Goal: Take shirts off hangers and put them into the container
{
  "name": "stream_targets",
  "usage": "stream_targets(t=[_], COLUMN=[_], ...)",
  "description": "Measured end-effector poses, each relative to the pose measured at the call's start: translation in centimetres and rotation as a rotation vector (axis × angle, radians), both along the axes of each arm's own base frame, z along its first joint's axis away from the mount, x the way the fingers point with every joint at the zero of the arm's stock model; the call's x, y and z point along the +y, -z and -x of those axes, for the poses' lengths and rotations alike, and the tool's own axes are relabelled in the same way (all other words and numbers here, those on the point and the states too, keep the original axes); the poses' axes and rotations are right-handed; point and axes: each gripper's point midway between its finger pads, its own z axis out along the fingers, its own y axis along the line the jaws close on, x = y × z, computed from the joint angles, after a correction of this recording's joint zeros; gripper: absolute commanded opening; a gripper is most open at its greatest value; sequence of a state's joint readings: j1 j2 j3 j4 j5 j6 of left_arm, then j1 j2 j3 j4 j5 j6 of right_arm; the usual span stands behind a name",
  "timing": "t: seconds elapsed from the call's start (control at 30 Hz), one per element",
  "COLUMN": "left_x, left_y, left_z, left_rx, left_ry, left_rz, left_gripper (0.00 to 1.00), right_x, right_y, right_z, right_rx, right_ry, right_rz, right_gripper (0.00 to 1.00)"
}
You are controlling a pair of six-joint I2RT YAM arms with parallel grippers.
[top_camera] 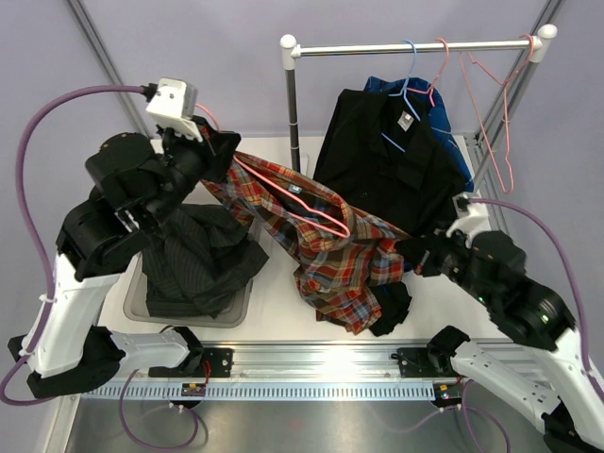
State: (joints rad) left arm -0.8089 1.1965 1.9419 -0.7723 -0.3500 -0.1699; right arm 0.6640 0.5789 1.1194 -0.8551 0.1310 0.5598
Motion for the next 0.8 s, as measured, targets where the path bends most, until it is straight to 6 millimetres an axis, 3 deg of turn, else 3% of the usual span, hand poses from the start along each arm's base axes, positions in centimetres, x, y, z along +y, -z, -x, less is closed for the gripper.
stream_targets(t=[0.1,0.13,0.17,0.2,0.27,0.37,0.47,0.6,0.7,0.8], left_x=[1.3,1.7,1.8,1.8,1.9,1.1,-0.4,-2.5,-4.1,-5.0], left_y=[-0.6,-0.8,-0.9,-0.8,-0.7,0.0,1.1,3.0,4.8,6.2], left_z=[0.7,0.9,1.0,1.0,0.9,0.5,-0.3,-1.7,-2.9,-3.5], left_rx=[-0.013,-0.017,-0.021,-0.021,-0.022,-0.011,0.013,0.054,0.097,0.129], left_ry=[-0.016,-0.02,-0.02,-0.02,-0.022,-0.001,0.033,0.067,0.088,0.103], left_rz=[0.031,0.04,0.046,0.047,0.046,0.027,-0.007,-0.058,-0.098,-0.128], left_gripper=[0.0,0.0,0.0,0.0,0.0,0.0,0.0,0.0,0.0,0.0], right_x=[2.5,3.3,3.8,4.4,5.1,5.6,6.0,6.4,8.6,12.6], right_y=[2.3,2.9,3.3,3.6,3.6,-0.3,-8.7,-16.3,-18.7,-17.8], right_z=[-1.4,-1.7,-1.9,-2.1,-2.2,-1.8,-0.8,0.8,0.6,-0.6], right_rx=[0.063,0.084,0.103,0.117,0.142,0.093,-0.08,-0.245,-0.289,-0.247], right_ry=[-0.062,-0.082,-0.101,-0.125,-0.168,-0.232,-0.301,-0.388,-0.466,-0.54], right_rz=[0.024,0.033,0.042,0.049,0.087,0.095,0.027,-0.014,-0.002,0.075], right_gripper=[0.0,0.08,0.53,0.67,0.79,0.8,0.81,0.8,0.79,0.79])
